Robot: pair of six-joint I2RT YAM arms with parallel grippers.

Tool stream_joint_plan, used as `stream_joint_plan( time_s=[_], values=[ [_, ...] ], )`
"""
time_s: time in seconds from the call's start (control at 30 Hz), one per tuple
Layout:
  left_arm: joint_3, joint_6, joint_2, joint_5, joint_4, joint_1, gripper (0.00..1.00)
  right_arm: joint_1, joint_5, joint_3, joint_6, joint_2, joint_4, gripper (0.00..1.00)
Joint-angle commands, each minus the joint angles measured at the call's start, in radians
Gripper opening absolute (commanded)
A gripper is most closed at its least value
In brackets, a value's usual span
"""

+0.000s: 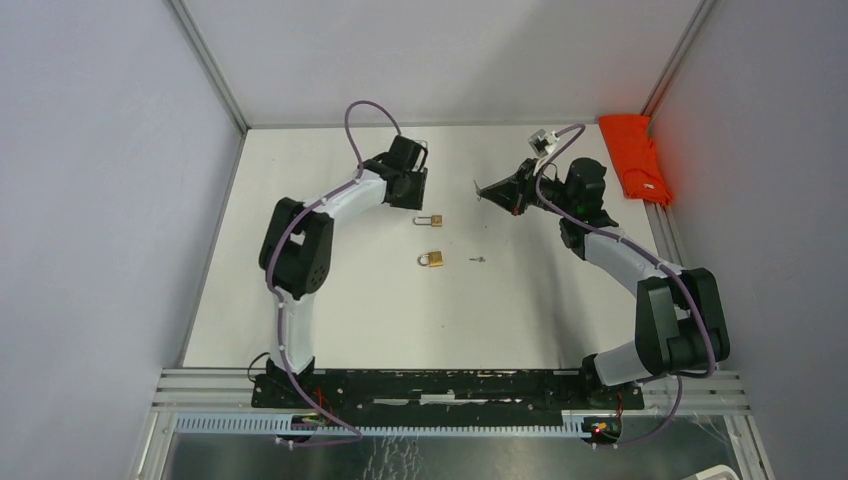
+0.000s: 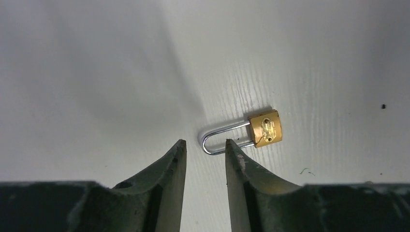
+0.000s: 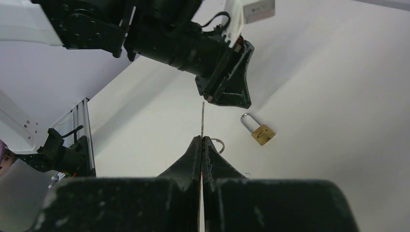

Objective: Unlock with the key

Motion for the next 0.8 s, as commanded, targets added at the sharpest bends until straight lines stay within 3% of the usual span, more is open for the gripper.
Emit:
stream_joint_plan(
  time_s=[0.0,0.17,0.37,0.77],
  values=[
    [0.072,0.099,0.042,0.04,-0.031,-0.015,0.43,0.002,0.01,-0.014,-0.001,-0.023,0.031,0.0],
    [0.052,0.188,0.046,0.034,0.007,-0.023,0.45,0.001,0.021,-0.005,-0.017,-0.027,0.005,0.0],
    [0.06,0.183,0.08,0.073,0.023,-0.024,0.43,0.002,0.029,-0.011,-0.02,-0.035,0.005,0.0],
    [0.044,0.189,0.122,-0.002,0.058,-0.024,0.38,0.001,0.039,-0.017,-0.026,-0.046,0.003,0.0]
  ],
)
